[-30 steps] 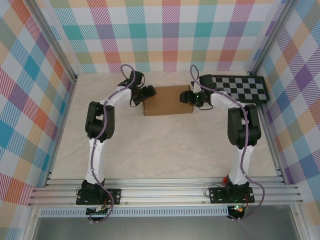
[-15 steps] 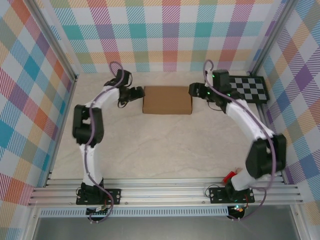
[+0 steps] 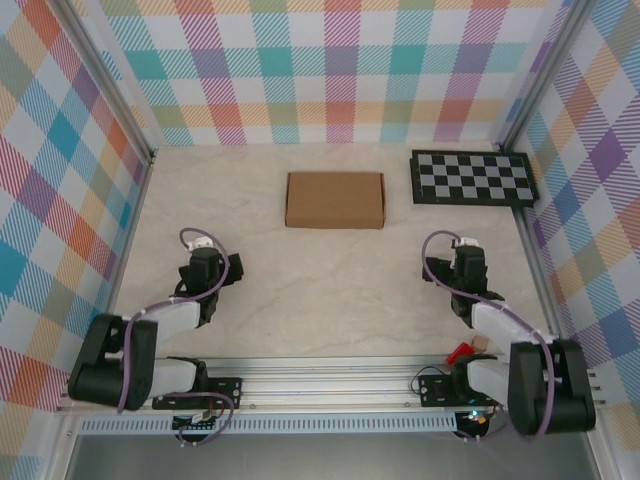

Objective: Fold the paper box

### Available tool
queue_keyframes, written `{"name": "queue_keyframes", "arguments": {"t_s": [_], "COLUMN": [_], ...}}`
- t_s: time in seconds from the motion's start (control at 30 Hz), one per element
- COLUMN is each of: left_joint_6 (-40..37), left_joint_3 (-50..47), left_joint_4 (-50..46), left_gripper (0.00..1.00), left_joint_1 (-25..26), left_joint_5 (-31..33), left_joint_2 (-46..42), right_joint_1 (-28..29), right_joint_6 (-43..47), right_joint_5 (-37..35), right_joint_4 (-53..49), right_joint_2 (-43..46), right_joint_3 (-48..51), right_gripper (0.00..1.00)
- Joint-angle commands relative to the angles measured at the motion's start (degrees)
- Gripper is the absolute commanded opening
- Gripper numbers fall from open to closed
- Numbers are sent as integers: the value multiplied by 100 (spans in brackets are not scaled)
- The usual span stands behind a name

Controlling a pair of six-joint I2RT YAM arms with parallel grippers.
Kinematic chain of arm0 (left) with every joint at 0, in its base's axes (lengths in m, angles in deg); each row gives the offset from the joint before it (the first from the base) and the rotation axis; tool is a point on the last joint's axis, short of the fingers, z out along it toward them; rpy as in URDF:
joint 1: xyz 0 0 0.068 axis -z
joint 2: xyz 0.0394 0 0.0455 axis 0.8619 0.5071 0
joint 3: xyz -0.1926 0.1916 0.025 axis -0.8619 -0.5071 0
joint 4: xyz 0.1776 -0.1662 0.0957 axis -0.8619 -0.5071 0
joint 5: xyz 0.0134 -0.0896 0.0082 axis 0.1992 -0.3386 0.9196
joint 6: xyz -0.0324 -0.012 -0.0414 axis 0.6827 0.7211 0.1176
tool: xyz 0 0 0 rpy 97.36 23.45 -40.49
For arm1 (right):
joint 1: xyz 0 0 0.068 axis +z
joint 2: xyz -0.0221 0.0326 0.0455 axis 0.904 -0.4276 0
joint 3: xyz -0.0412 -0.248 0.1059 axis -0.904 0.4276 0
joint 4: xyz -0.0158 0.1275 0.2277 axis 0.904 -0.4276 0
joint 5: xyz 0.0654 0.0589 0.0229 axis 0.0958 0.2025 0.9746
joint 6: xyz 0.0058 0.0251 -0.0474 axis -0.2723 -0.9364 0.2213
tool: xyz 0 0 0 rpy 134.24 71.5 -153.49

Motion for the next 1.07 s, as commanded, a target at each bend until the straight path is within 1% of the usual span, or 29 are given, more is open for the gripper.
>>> {"name": "queue_keyframes", "arguments": {"t_s": [0.0, 0.03, 0.1, 0.13, 0.17, 0.23, 0.3, 0.33, 0.37, 0.4, 0.77, 0.8, 0.87, 0.9, 1.03], "left_joint_6": [-625, -761, -875, -904, -882, -861, -825, -817, -816, -825, -821, -845, -904, -911, -935], "left_joint_3": [542, 632, 536, 506, 467, 432, 459, 459, 459, 459, 479, 511, 631, 636, 559], "left_joint_4": [1206, 1229, 1944, 2228, 2322, 2430, 2370, 2376, 2374, 2364, 2340, 2288, 2081, 2079, 2196], "left_gripper": [100, 100, 100, 100, 100, 100, 100, 100, 100, 100, 100, 100, 100, 100, 100], "left_joint_1": [-86, -95, -128, -176, -230, -251, -301, -313, -318, -320, -326, -321, -428, -454, -457], "left_joint_5": [142, 66, -65, -282, -390, -410, -477, -504, -501, -500, -520, -557, -1042, -1126, -1191], "left_joint_2": [376, 525, 1032, 1291, 1371, 1401, 1402, 1403, 1407, 1408, 1409, 1418, 1452, 1453, 1424], "right_joint_1": [-233, -286, -323, -347, -349, -347, -353, -350, -347, -331, -281, -282, -278, -278, -272], "right_joint_6": [180, 188, 307, 292, 278, 324, 430, 494, 627, 676, 713, 721, 723, 726, 724], "right_joint_5": [179, 252, 399, 483, 630, 928, 1164, 1347, 1585, 1667, 1602, 1594, 1593, 1593, 1593], "right_joint_4": [1980, 2158, 2481, 2344, 2531, 3804, 4566, 4071, 3373, 3214, 3166, 3180, 3171, 3164, 3168], "right_joint_2": [-444, -617, -885, -959, -1048, -1499, -2014, -2004, -2016, -2092, -2062, -2061, -2061, -2057, -2060], "right_joint_3": [-175, -239, -334, -458, -423, 6, 132, -74, -457, -620, -613, -609, -616, -617, -613], "right_gripper": [100, 100, 100, 100, 100, 100, 100, 100, 100, 100, 100, 100, 100, 100, 100]}}
